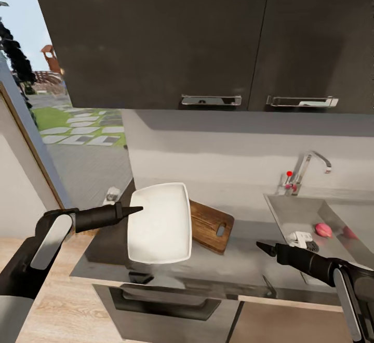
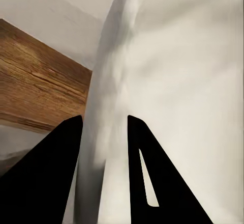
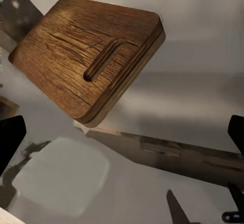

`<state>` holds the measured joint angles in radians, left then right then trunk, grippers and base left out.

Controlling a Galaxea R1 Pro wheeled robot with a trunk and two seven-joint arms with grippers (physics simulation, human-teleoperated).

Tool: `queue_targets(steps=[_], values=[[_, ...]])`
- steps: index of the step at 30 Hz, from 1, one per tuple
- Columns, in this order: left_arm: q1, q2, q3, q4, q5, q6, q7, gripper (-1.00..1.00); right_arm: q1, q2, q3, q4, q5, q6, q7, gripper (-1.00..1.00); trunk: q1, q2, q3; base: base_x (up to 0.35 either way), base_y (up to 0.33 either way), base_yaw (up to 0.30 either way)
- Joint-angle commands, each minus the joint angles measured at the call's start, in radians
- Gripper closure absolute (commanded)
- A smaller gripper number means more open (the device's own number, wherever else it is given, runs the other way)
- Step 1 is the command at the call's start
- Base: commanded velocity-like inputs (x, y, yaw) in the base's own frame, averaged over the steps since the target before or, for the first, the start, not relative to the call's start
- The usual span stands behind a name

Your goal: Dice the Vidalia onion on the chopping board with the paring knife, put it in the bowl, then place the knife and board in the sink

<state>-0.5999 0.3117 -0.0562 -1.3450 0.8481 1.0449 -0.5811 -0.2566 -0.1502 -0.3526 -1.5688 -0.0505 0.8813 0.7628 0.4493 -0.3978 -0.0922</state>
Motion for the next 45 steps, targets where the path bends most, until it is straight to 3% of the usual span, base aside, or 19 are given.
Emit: queue_targets(steps=[1, 4, 8, 14, 19, 20, 25, 35, 45], values=[[-0.001, 0.001, -0.002, -0.011, -0.002, 0.002, -0.005, 1.00, -0.001, 0.000, -0.001, 0.000, -0.007, 0.009, 0.001, -1.00, 0.001, -0.002, -0.001, 0.000, 0.000, 0.000], [-0.001, 0.002, -0.003, -0.021, 0.001, 0.002, -0.004, 1.00, -0.001, 0.002, -0.002, 0.000, -0.013, 0.009, 0.001, -1.00, 0.001, -0.002, 0.003, 0.000, 0.000, 0.000], [-0.001, 0.029, -0.001, -0.029, 0.014, 0.002, -0.008, 1.00, -0.001, 0.001, -0.007, 0.000, -0.026, 0.017, 0.000, -1.00, 0.001, -0.002, 0.009, 0.000, 0.000, -0.013], [-0.001, 0.047, -0.002, -0.020, 0.043, 0.002, -0.010, 1.00, -0.001, 0.000, -0.031, 0.000, -0.029, 0.037, 0.002, -1.00, 0.001, -0.002, 0.019, 0.028, 0.016, -0.066], [-0.001, 0.047, -0.013, 0.043, 0.049, 0.002, -0.010, 1.00, -0.001, 0.000, -0.036, 0.000, -0.029, 0.041, 0.003, -1.00, 0.001, -0.002, 0.027, 0.212, 0.115, -0.103], [-0.001, 0.048, -0.038, 0.089, 0.050, 0.002, -0.010, 1.00, -0.001, 0.000, -0.037, 0.000, -0.029, 0.043, 0.003, -1.00, 0.001, -0.002, 0.029, 0.285, 0.145, -0.118], [-0.001, 0.050, -0.071, 0.126, 0.051, 0.002, -0.010, 1.00, -0.001, -0.001, -0.044, 0.000, -0.029, 0.046, 0.003, -1.00, 0.001, -0.002, 0.037, 0.294, 0.148, -0.120], [-0.001, 0.053, -0.081, 0.135, 0.049, 0.002, -0.010, 1.00, -0.001, -0.003, -0.053, 0.000, -0.029, 0.060, 0.003, -1.00, 0.001, -0.002, 0.052, 0.230, 0.200, -0.123], [-0.001, 0.057, -0.082, 0.135, 0.050, 0.002, -0.010, 1.00, -0.001, -0.003, -0.054, 0.000, -0.028, 0.062, 0.003, -1.00, 0.001, -0.002, 0.053, -0.174, 0.214, -0.018]])
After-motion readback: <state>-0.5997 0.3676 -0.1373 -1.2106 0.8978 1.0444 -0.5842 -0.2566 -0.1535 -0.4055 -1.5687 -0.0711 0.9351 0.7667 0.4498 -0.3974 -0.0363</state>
